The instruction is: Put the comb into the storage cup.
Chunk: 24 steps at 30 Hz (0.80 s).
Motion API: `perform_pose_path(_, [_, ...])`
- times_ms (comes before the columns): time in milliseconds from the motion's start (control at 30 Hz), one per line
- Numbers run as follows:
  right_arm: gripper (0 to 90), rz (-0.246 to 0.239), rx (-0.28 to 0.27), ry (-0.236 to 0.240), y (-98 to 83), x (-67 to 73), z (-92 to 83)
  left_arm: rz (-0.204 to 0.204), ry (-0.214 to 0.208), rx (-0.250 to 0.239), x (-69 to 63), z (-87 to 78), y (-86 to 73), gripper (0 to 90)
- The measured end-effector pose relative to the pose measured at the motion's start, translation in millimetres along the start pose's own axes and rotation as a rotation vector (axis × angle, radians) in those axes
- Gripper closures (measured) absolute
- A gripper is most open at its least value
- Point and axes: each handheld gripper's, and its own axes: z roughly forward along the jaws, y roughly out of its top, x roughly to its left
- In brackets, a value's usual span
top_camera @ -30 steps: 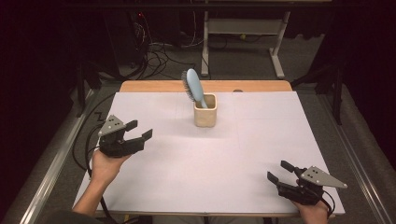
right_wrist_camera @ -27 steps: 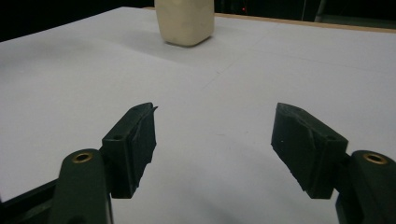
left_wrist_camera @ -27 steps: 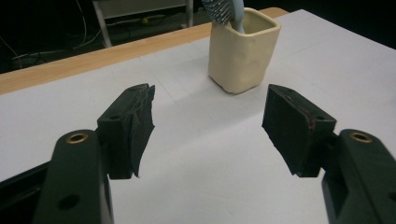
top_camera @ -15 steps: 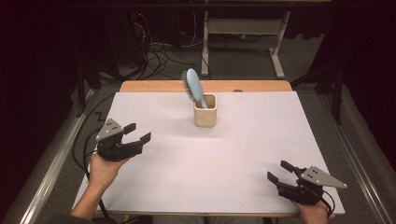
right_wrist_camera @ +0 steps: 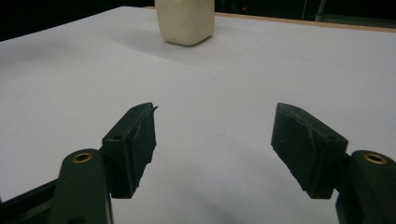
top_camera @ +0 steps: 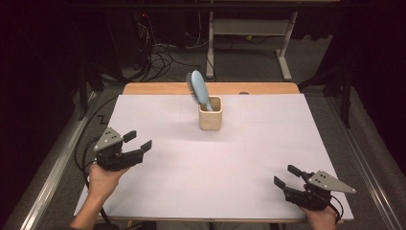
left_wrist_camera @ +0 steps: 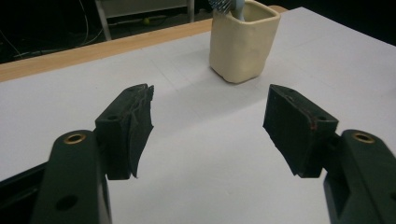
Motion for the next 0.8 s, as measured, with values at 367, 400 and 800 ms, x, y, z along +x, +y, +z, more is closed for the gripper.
perform_pose_path(367, [31.4,0.001,0.002,-0.001,0.0,0.1,0.2,-0.002,-0.007,0.006,1.9,1.1,-11.1,33.2])
perform_pose_path(400, [31.4,0.001,0.002,-0.001,0.0,0.1,0.2,-0.003,-0.007,0.006,1.9,1.2,-12.1,33.1])
perform_pose_path(800, [31.5,0.003,0.002,0.0,0.0,0.0,0.0,-0.021,-0.012,0.012,2.5,1.3,-25.3,33.1])
